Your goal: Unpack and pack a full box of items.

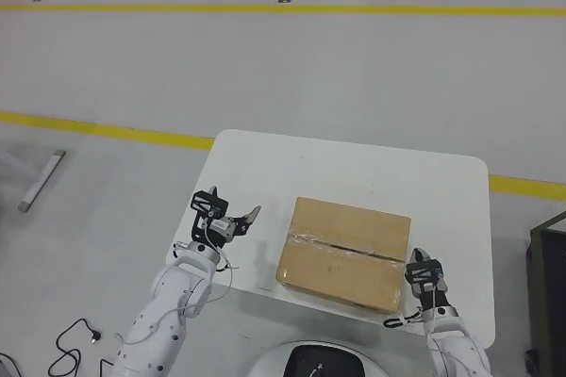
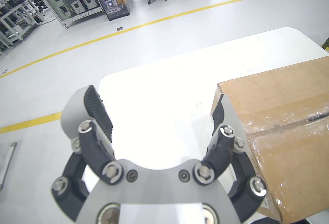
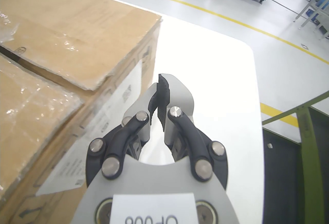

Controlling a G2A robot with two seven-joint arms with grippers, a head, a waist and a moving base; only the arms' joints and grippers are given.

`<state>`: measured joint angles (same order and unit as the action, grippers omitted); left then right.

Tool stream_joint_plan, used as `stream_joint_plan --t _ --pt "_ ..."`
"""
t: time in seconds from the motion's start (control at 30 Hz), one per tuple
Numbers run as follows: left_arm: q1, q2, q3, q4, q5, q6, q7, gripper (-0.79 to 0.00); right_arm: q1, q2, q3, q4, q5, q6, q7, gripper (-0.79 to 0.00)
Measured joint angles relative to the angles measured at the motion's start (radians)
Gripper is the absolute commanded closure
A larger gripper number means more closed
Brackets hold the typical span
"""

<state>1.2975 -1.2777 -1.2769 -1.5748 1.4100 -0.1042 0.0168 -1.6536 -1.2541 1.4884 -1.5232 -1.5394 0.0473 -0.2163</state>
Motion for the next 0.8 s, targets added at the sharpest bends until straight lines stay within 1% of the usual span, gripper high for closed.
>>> stream_joint_plan --t 0.27,0.53,0.67,0.8 --pt "0.0 0.0 0.0 0.0 0.0 0.0 0.0 -0.785 0.073 -0.014 -0.063 0.028 0.068 -0.029 0.038 0.0" --pt "0.0 0.0 0.0 0.0 0.0 0.0 0.0 -0.785 0.105 -0.022 -0.101 0.036 0.061 -0.021 0.05 0.0" --pt "0.0 0.0 0.0 0.0 0.0 0.0 0.0 -0.785 0.095 -0.019 -0.078 0.026 0.051 -0.002 0.031 0.0" --pt "0.0 0.0 0.0 0.0 0.0 0.0 0.0 -0.785 0.063 -0.012 -0.01 -0.018 0.075 0.016 0.025 0.0"
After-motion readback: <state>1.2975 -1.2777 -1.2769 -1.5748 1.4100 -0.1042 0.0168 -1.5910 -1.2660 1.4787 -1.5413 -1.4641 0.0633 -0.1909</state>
